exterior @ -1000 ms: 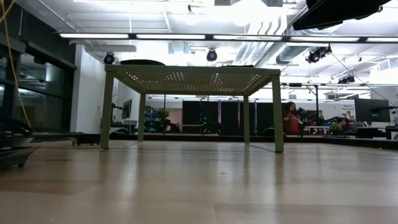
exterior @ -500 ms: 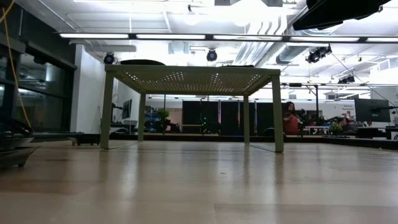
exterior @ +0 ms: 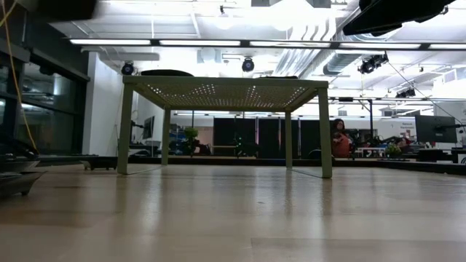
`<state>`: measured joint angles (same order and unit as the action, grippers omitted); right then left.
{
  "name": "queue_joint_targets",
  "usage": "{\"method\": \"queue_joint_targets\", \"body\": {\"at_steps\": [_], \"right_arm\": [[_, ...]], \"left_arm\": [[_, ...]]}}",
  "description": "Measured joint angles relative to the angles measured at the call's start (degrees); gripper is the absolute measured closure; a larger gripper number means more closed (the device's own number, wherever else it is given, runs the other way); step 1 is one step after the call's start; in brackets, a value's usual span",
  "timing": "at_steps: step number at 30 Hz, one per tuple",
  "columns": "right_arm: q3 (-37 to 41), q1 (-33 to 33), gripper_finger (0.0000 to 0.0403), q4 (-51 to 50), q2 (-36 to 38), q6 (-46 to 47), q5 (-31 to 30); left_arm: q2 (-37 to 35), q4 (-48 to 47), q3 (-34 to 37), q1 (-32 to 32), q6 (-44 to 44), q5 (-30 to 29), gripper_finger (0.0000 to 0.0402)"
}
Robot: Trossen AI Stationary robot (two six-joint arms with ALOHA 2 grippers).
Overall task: Pick & Place Mini shaped plates
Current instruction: Stack the distorted square plate on top of the other distorted square plates on the shelf
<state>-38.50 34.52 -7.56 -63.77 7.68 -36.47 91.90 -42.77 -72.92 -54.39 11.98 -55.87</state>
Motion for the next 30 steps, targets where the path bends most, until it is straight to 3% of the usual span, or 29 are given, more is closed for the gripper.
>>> {"method": "queue_joint_targets", "body": {"at_steps": [6,13,22,30], "right_arm": [[0.00,-0.02,0.0308,3.16,-0.49,-1.40,0.85],[0.00,-0.04,0.0308,14.90,-5.76,-10.14,-3.22],[0.00,-0.05,0.0309,40.65,-18.16,-27.57,-18.66],[-0.04,-2.61,0.0308,65.01,-28.30,-30.22,-20.28]], "left_arm": [[0.00,2.37,-0.20,0.70,-16.97,-19.14,0.0401],[0.00,11.62,-0.20,5.08,-30.35,-33.54,0.0401],[0.00,19.84,-0.20,13.91,-36.80,-34.27,0.0401],[0.00,24.75,-0.20,21.13,-36.23,-34.24,0.0401]]}}
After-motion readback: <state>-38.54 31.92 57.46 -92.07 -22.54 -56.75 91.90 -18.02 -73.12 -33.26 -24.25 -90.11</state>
